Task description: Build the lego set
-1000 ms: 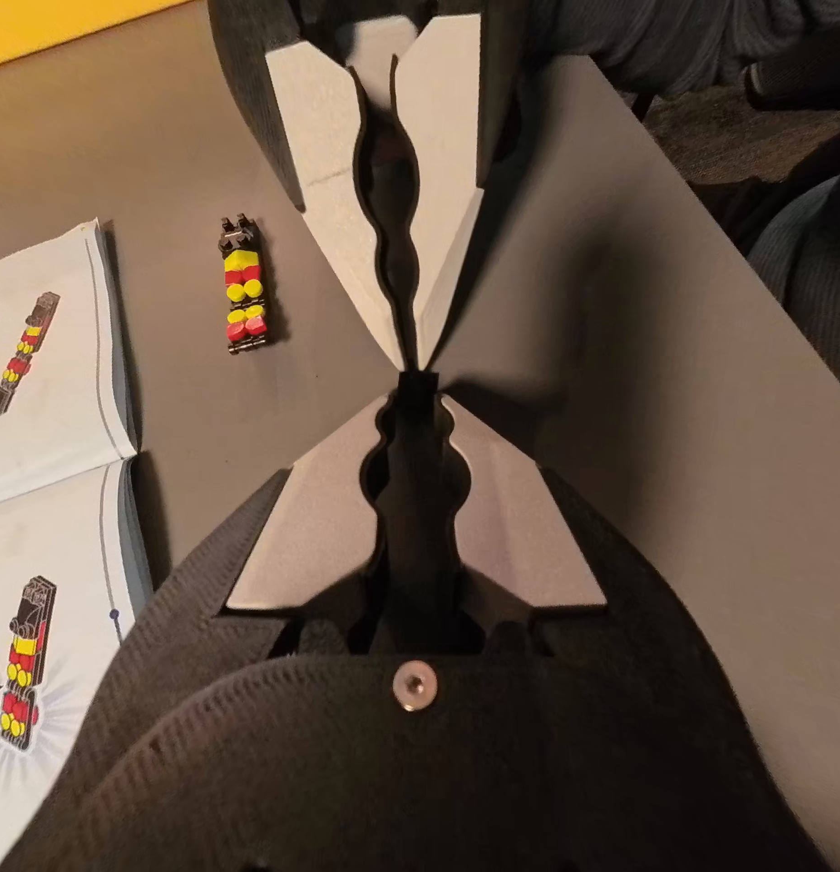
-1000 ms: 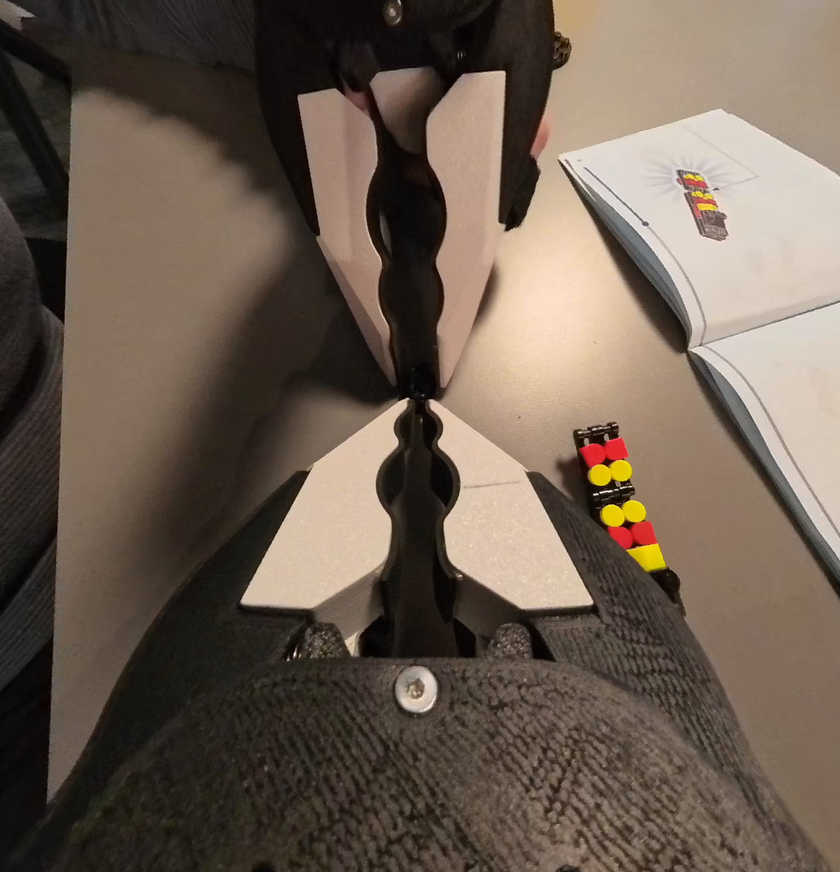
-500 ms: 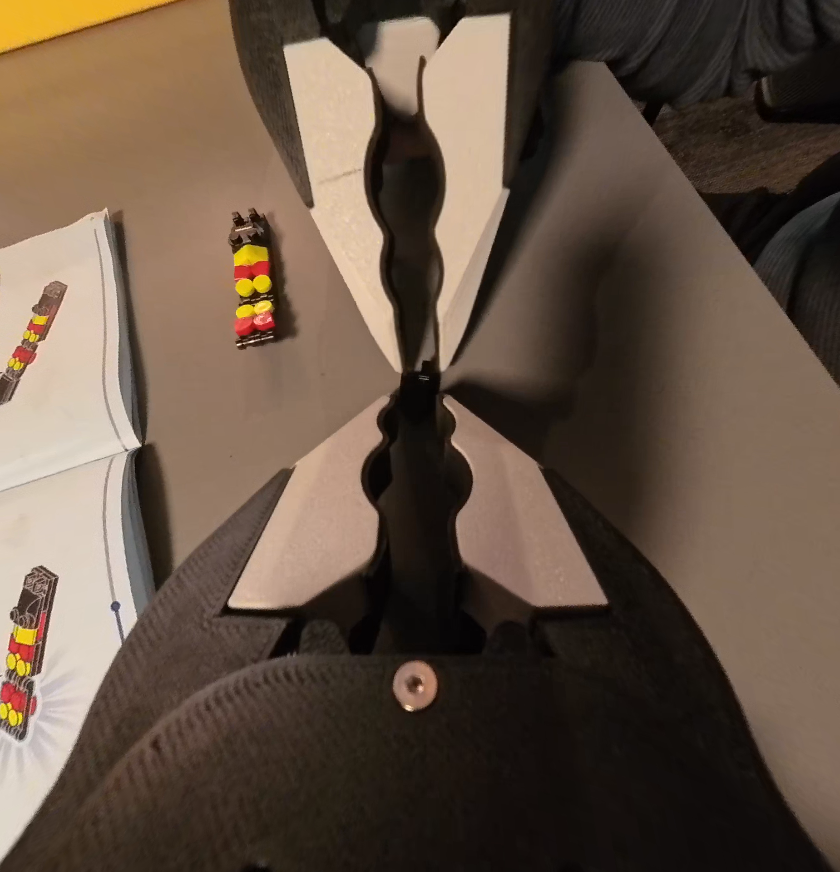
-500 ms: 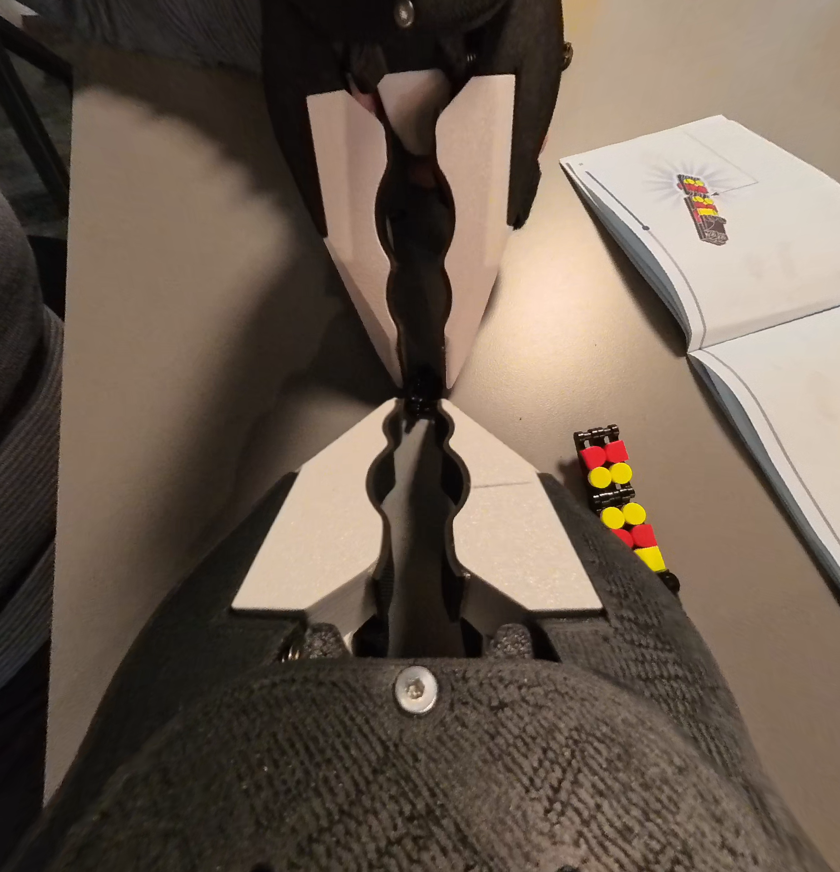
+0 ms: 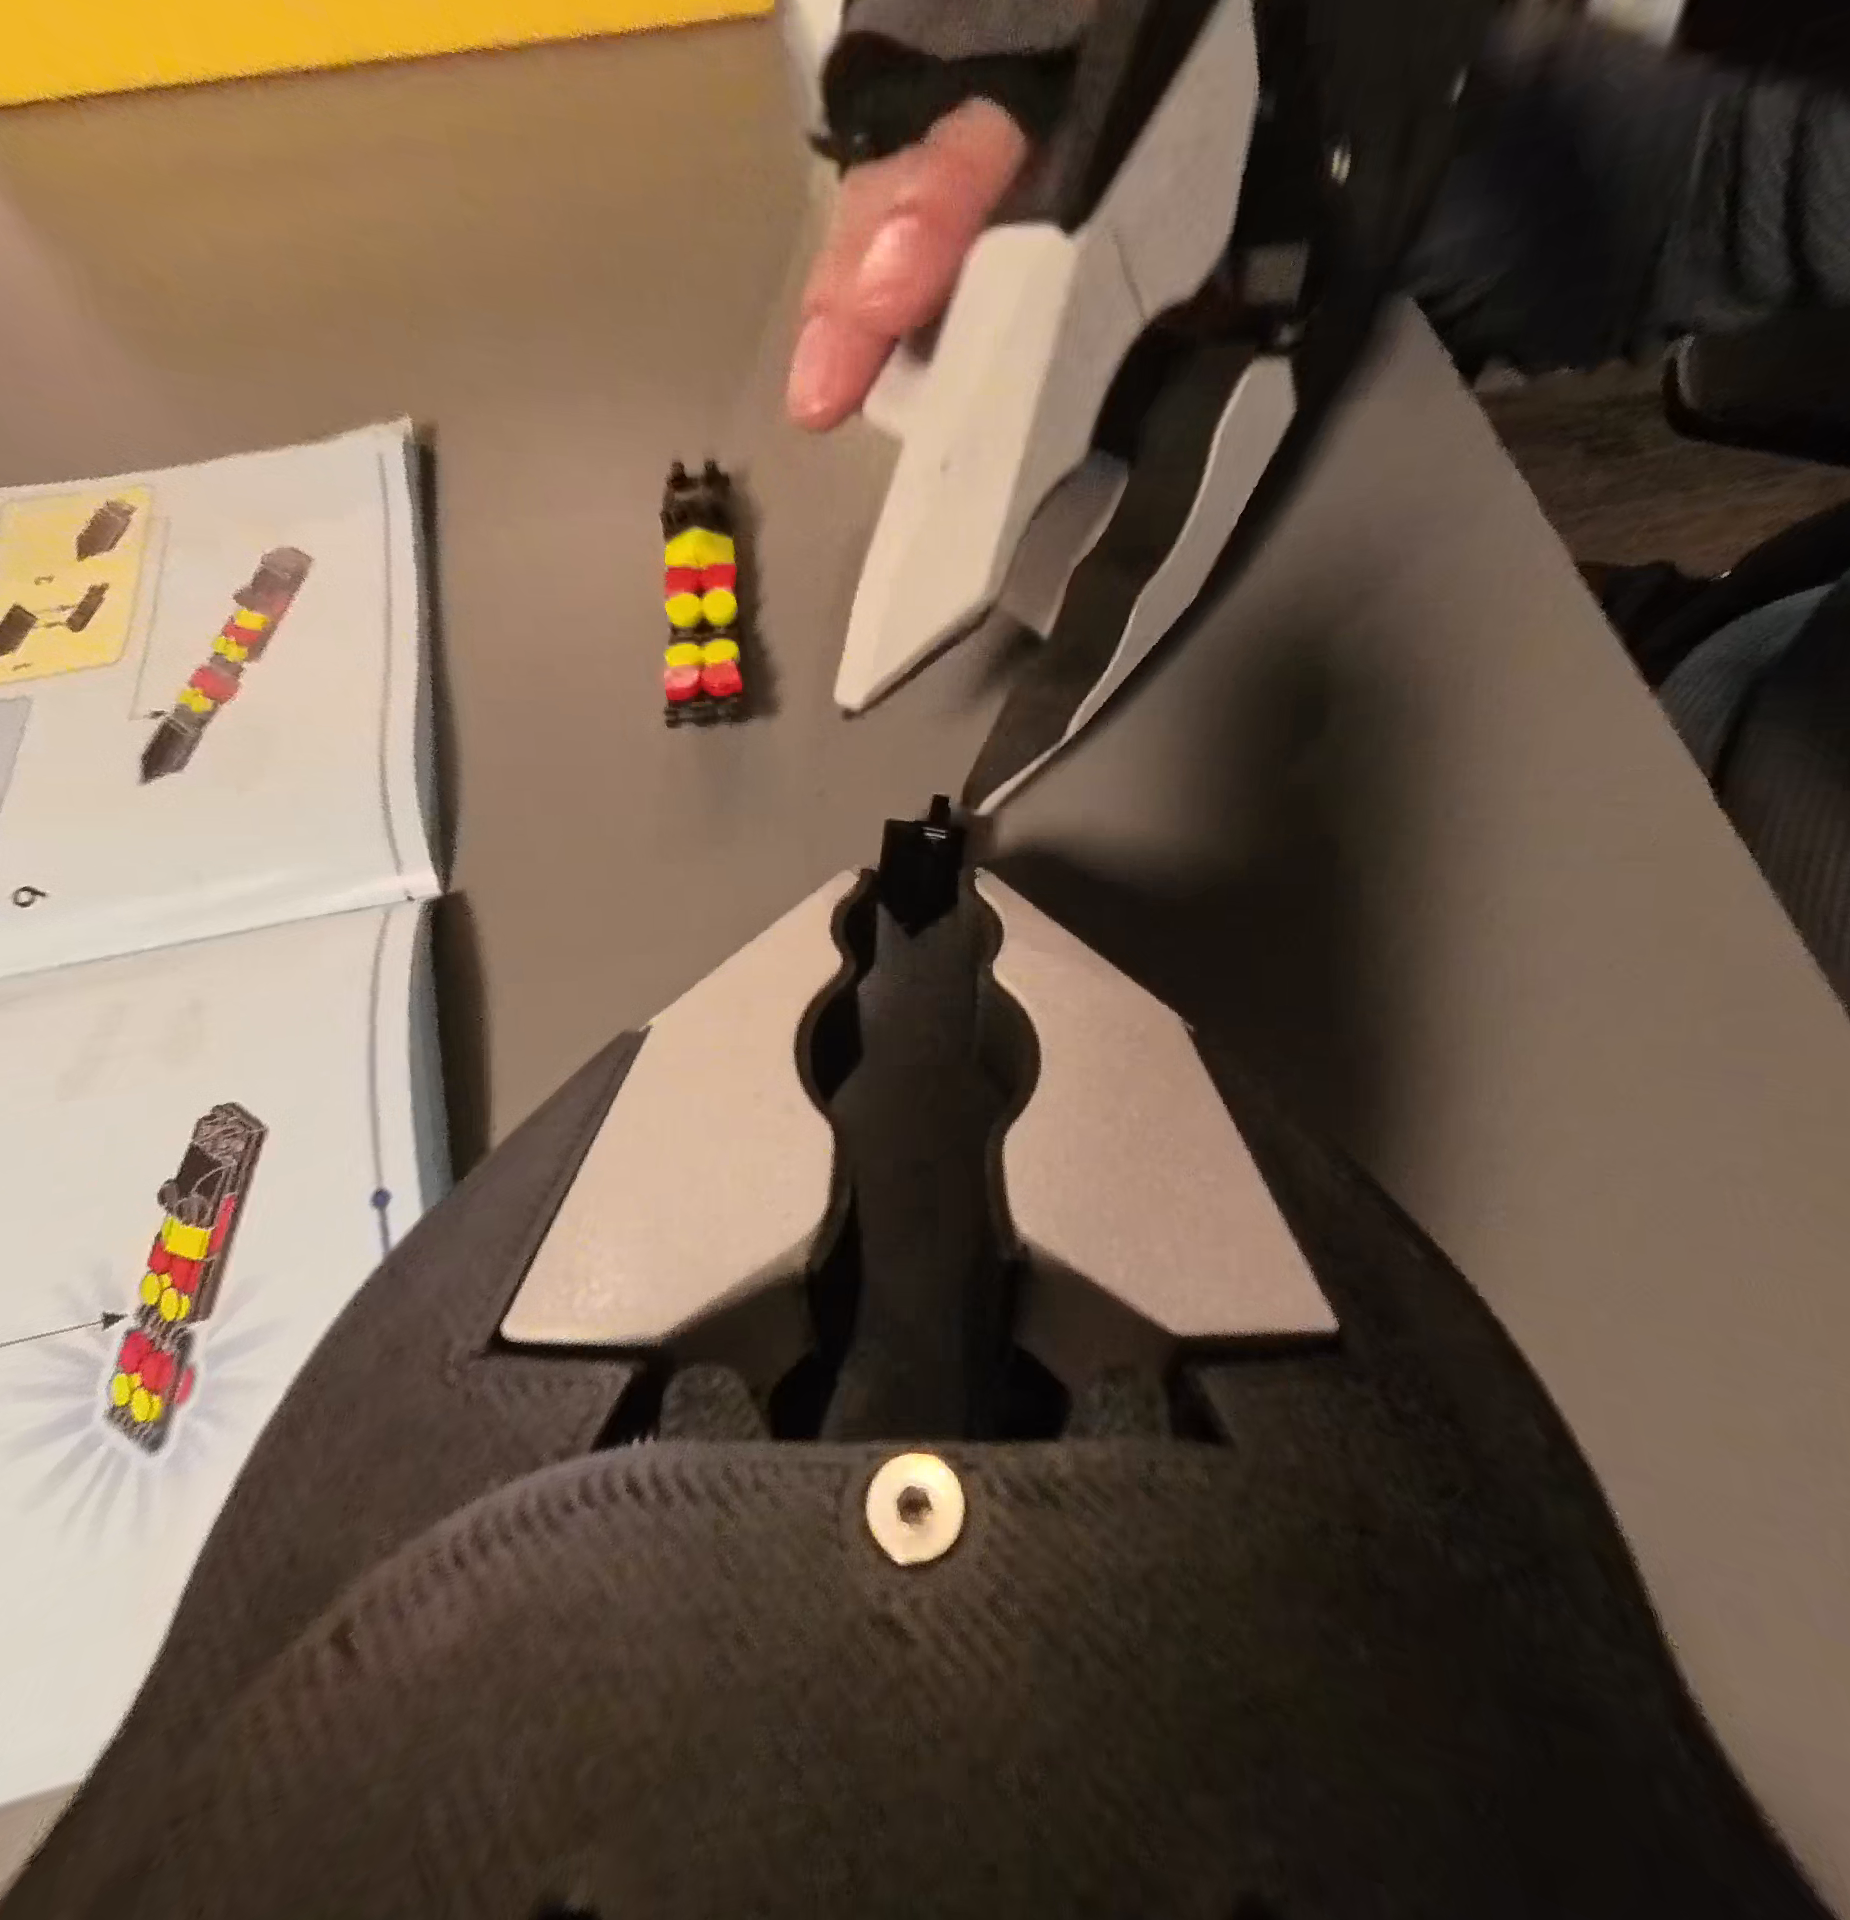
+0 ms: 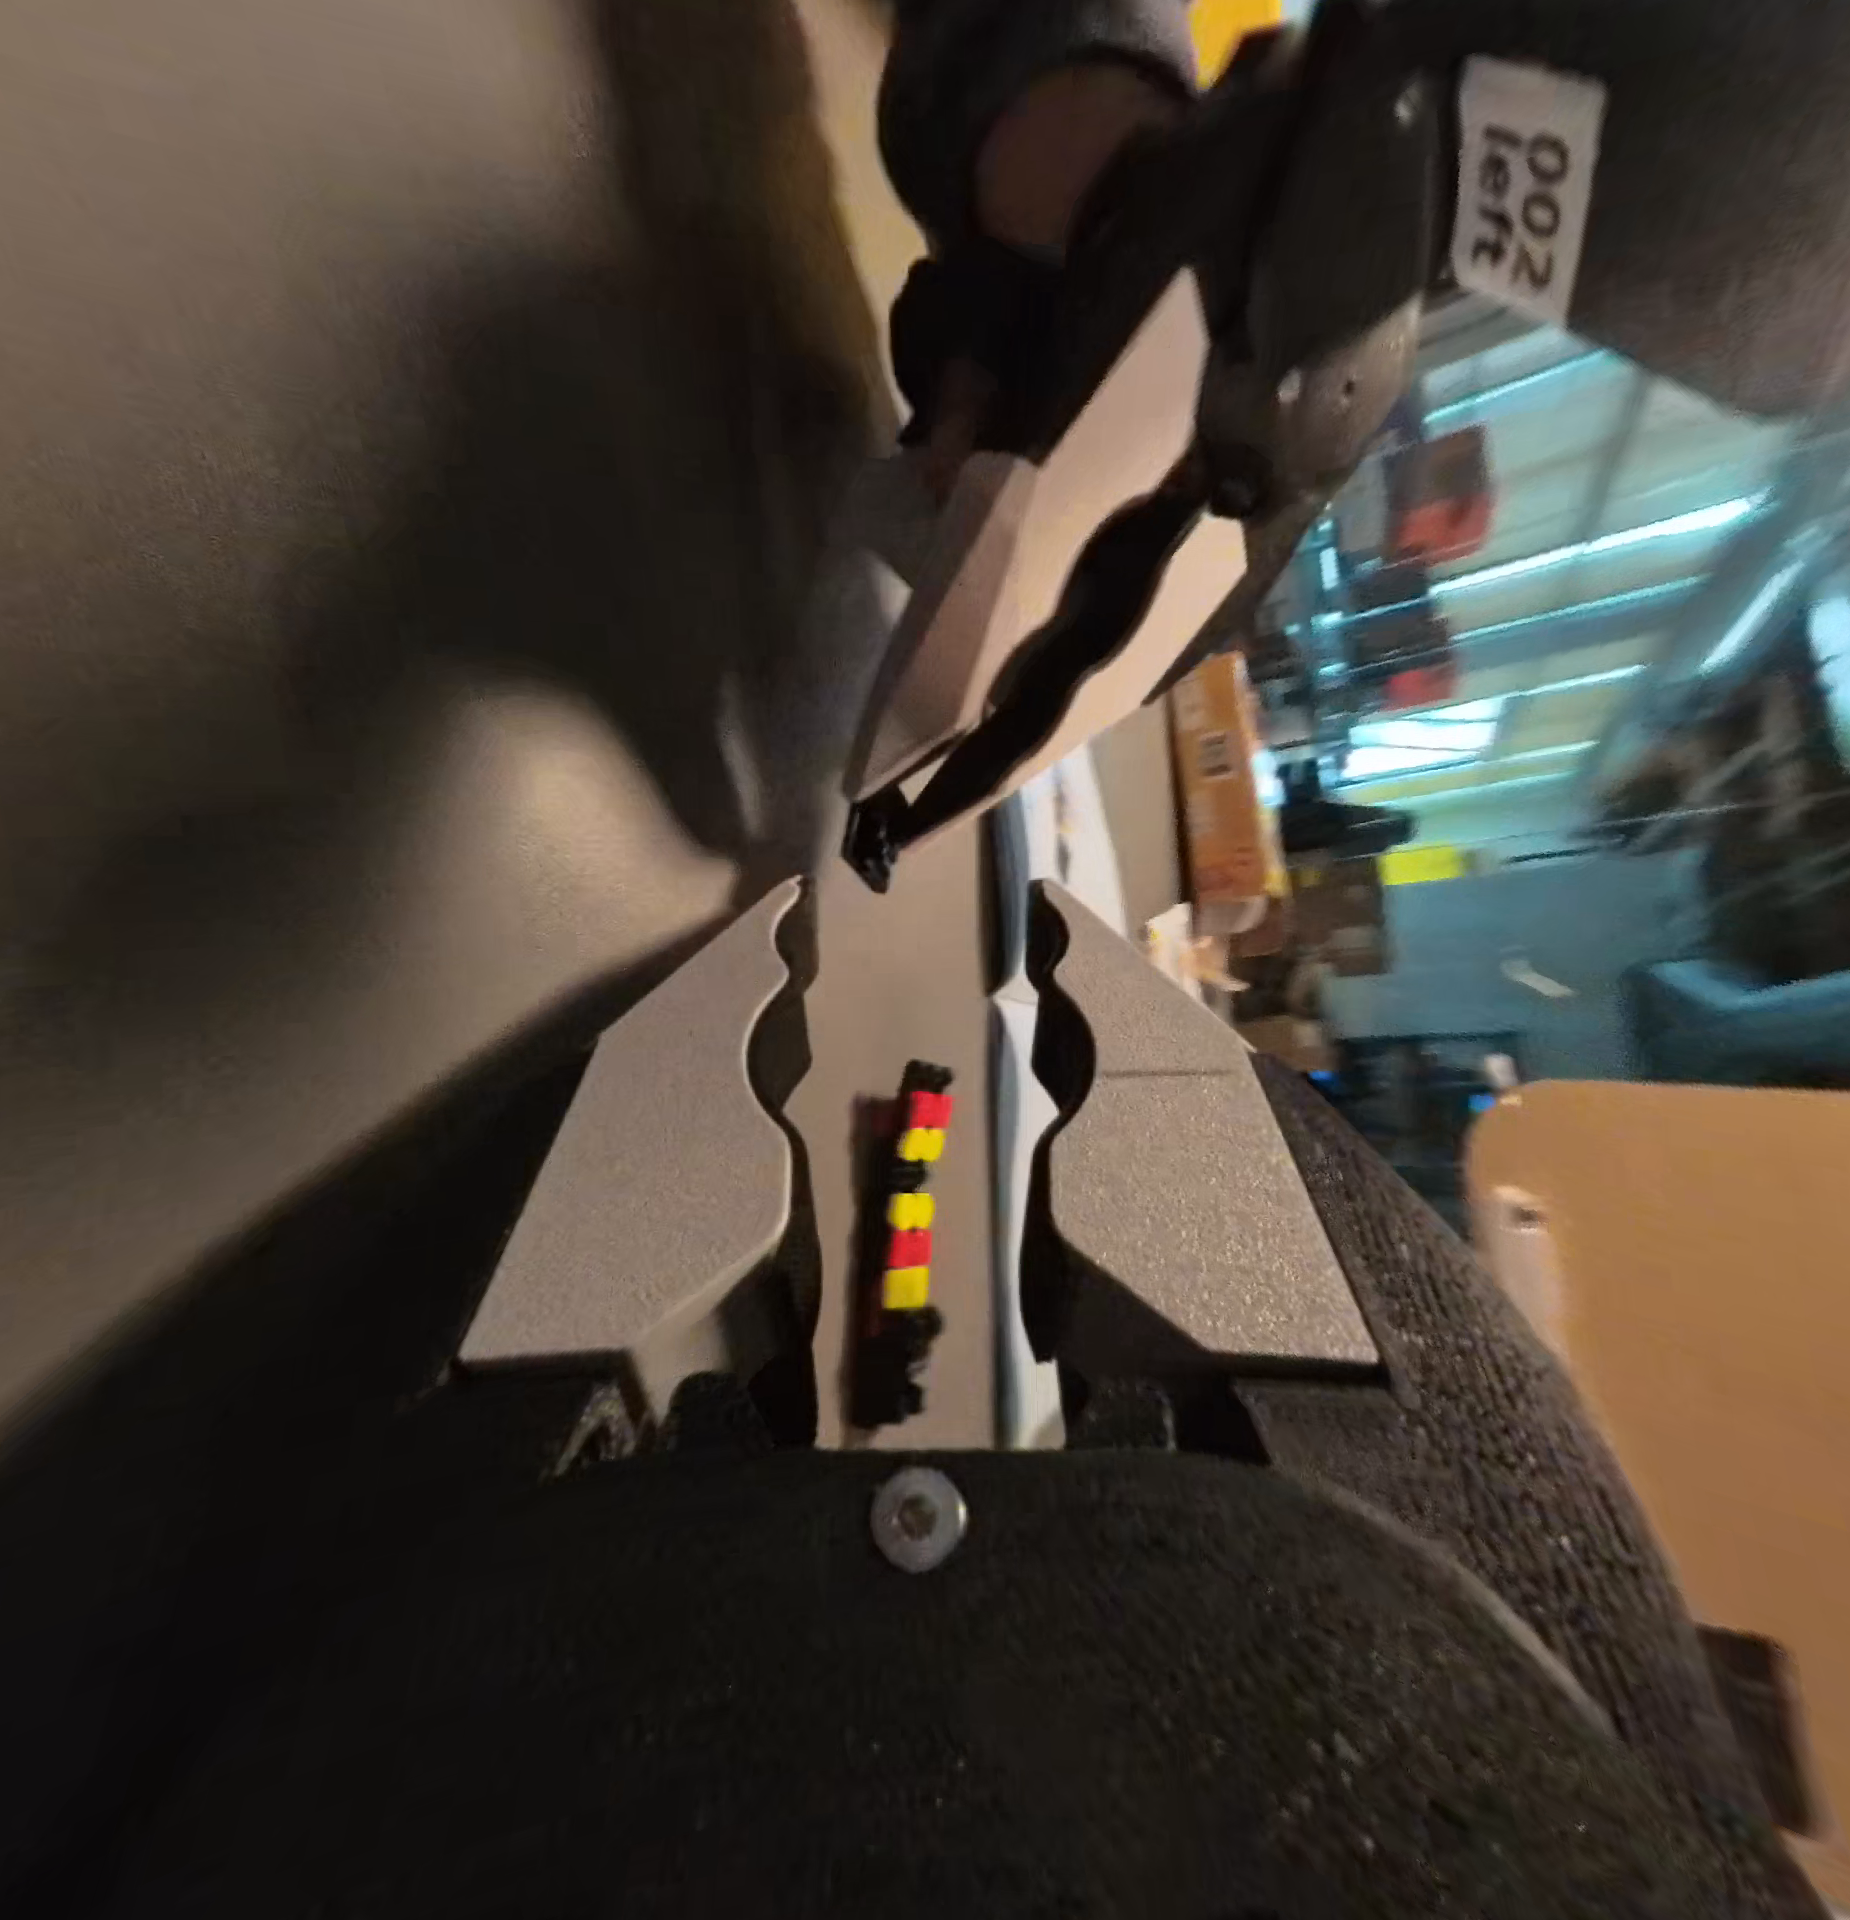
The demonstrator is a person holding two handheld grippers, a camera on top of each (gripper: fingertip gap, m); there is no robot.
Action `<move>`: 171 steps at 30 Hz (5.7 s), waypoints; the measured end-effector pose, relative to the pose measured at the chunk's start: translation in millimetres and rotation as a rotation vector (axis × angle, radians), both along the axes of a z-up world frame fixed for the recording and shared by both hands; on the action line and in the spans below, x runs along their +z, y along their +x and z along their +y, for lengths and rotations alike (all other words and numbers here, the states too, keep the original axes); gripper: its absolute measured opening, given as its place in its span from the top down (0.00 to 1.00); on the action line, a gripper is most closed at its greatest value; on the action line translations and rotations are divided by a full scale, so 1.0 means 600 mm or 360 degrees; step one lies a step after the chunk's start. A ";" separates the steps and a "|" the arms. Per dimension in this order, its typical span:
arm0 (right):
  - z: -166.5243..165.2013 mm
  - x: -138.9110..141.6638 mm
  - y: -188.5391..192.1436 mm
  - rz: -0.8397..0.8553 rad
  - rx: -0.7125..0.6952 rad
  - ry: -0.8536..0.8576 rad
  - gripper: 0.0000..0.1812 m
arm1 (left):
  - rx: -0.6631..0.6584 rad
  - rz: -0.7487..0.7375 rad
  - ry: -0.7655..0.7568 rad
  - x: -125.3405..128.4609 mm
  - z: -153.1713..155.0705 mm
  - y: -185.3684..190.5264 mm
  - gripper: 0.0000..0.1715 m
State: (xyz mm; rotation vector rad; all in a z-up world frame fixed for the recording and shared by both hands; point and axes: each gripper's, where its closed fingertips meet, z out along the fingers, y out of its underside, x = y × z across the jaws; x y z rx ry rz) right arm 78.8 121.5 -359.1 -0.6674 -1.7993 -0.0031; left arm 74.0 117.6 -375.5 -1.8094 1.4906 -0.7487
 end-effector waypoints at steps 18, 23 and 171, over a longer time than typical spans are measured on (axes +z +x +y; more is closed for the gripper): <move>-0.027 0.004 -0.024 0.0037 0.0096 0.0294 0.97 | -0.0102 -0.0112 -0.0142 0.028 -0.029 0.009 0.92; -0.030 0.031 -0.022 0.0246 0.0102 -0.0221 0.97 | -0.0090 -0.0136 0.0129 0.043 -0.026 0.007 0.79; -0.005 0.026 -0.015 0.0280 -0.0069 -0.0614 0.96 | -0.0062 0.0018 0.1208 0.049 -0.001 0.009 0.98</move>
